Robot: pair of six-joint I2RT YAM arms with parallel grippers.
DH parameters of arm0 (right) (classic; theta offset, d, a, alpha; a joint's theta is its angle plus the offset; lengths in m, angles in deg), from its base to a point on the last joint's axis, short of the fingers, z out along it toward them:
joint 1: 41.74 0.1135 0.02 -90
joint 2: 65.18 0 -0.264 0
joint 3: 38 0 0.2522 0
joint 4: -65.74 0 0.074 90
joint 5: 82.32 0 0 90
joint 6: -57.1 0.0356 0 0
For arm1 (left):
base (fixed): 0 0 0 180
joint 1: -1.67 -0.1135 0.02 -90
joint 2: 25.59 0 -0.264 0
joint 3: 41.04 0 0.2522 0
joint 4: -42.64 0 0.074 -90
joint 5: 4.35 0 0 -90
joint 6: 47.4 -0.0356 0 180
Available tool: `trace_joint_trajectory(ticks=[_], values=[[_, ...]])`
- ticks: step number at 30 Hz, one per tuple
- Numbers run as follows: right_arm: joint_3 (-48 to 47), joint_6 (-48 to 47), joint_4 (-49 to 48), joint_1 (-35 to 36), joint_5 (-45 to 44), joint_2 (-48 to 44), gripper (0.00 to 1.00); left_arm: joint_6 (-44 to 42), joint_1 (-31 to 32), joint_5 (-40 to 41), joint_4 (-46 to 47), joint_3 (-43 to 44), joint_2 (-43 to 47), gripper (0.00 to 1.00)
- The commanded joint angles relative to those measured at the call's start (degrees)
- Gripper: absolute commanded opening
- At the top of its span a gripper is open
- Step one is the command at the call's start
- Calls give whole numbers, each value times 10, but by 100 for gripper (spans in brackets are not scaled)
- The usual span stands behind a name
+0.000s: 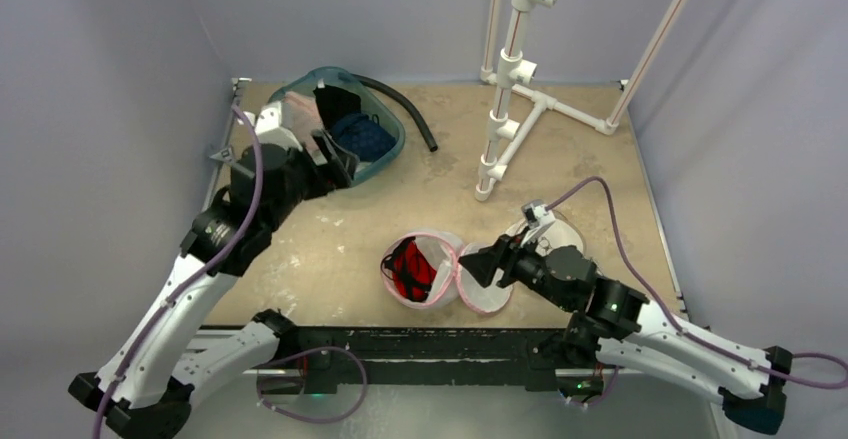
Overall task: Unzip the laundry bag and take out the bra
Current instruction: Pick up the bra from the laundry bag.
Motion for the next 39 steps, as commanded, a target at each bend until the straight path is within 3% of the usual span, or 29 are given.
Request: trace_joint_trajectory(ticks=[1, 10, 16, 21, 29, 39], values=[[20, 6, -81, 2, 17, 58, 66, 1, 74, -46, -90, -78, 25, 85], [-28, 60, -98, 3, 3, 237, 65, 51, 183, -82, -62, -169, 61, 87], [-51, 77, -86, 2, -14, 278, 64, 110, 303, -13, -29, -187, 33, 84], [-59, 89, -60, 2, -26, 287, 61, 123, 361, 27, -5, -181, -33, 78], [-55, 86, -48, 2, -28, 282, 56, 143, 381, 90, -37, -165, -107, 72], [-42, 79, -62, 2, -23, 280, 51, 140, 381, 87, -19, -154, -174, 67]])
